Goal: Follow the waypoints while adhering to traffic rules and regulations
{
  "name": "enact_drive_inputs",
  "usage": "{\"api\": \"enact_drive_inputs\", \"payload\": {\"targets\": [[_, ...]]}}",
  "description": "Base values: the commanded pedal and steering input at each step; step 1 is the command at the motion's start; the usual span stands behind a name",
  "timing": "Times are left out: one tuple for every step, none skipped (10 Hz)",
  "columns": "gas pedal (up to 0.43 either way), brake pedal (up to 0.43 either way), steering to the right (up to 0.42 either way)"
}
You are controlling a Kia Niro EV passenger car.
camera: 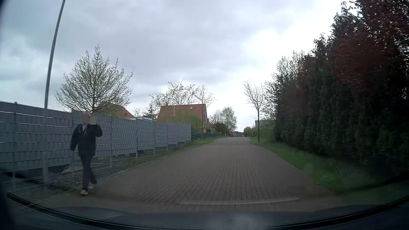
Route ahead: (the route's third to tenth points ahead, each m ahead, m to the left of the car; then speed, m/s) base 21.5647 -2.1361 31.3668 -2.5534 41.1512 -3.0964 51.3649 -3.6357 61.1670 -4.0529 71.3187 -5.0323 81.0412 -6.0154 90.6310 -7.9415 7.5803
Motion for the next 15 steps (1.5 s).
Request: {"api": "enact_drive_inputs", "payload": {"targets": [[0.177, 0.0, 0.018], [0.177, 0.0, 0.014], [0.177, 0.0, 0.014], [0.177, 0.0, 0.014], [0.177, 0.0, 0.013], [0.177, 0.0, 0.013], [0.177, 0.0, 0.012], [0.177, 0.0, 0.011], [0.169, 0.0, 0.011], [0.169, 0.0, 0.012], [0.169, 0.0, 0.014], [0.169, 0.0, 0.019], [0.169, 0.0, 0.023], [0.169, 0.0, 0.023], [0.169, 0.0, 0.024]]}}
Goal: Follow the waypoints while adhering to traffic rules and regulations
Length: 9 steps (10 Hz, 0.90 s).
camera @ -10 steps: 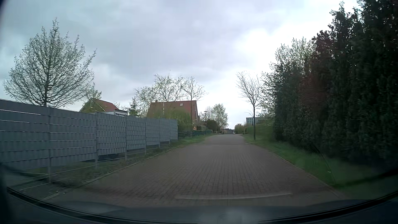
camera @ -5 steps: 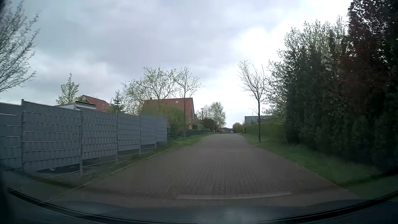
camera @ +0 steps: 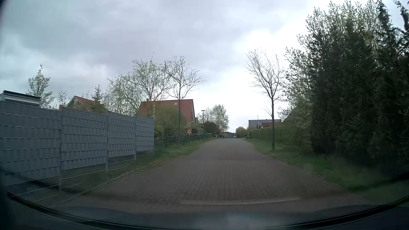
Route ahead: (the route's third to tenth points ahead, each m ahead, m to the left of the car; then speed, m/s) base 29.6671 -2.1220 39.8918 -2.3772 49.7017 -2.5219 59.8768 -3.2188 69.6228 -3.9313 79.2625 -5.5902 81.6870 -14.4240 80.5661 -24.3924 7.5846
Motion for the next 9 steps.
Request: {"api": "enact_drive_inputs", "payload": {"targets": [[0.169, 0.0, 0.025], [0.169, 0.0, 0.025], [0.169, 0.0, 0.025], [0.169, 0.0, 0.025], [0.169, 0.0, 0.026], [0.169, 0.0, 0.024], [0.169, 0.0, 0.021], [0.169, 0.0, 0.018], [0.169, 0.0, 0.016]]}}
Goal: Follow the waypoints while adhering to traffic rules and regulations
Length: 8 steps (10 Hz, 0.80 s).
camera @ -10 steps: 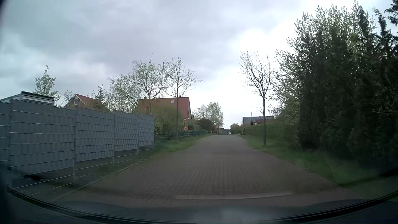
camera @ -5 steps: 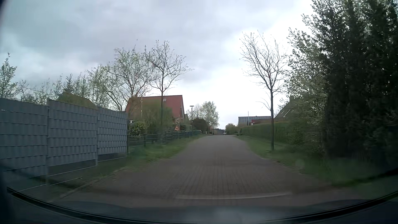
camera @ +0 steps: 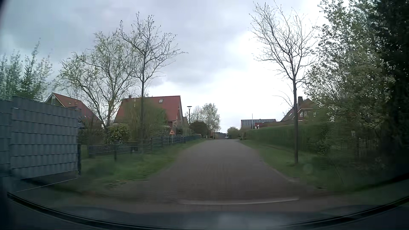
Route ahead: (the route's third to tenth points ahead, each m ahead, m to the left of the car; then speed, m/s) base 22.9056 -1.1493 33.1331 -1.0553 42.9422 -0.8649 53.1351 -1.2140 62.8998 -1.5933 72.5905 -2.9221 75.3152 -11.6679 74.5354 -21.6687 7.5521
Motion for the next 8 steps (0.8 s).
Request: {"api": "enact_drive_inputs", "payload": {"targets": [[0.169, 0.0, 0.014], [0.169, 0.0, 0.013], [0.169, 0.0, 0.012], [0.169, 0.0, 0.012], [0.169, 0.0, 0.011], [0.169, 0.0, 0.008], [0.169, 0.0, 0.008], [0.169, 0.0, 0.008]]}}
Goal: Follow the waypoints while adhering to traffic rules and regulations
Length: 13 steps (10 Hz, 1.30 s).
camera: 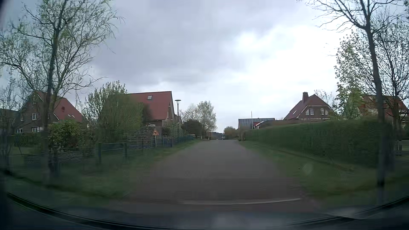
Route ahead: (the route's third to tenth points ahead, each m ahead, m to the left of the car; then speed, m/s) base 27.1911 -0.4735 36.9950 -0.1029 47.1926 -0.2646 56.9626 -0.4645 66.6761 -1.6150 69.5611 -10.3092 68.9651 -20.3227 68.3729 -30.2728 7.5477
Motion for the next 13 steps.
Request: {"api": "enact_drive_inputs", "payload": {"targets": [[0.169, 0.0, 0.007], [0.169, 0.0, 0.007], [0.169, 0.0, 0.007], [0.169, 0.0, 0.007], [0.169, 0.0, 0.006], [0.169, 0.0, 0.006], [0.169, 0.0, 0.006], [0.169, 0.0, 0.006], [0.169, 0.0, 0.006], [0.169, 0.0, 0.006], [0.169, 0.0, 0.006], [0.169, 0.0, 0.006], [0.169, 0.0, 0.006]]}}
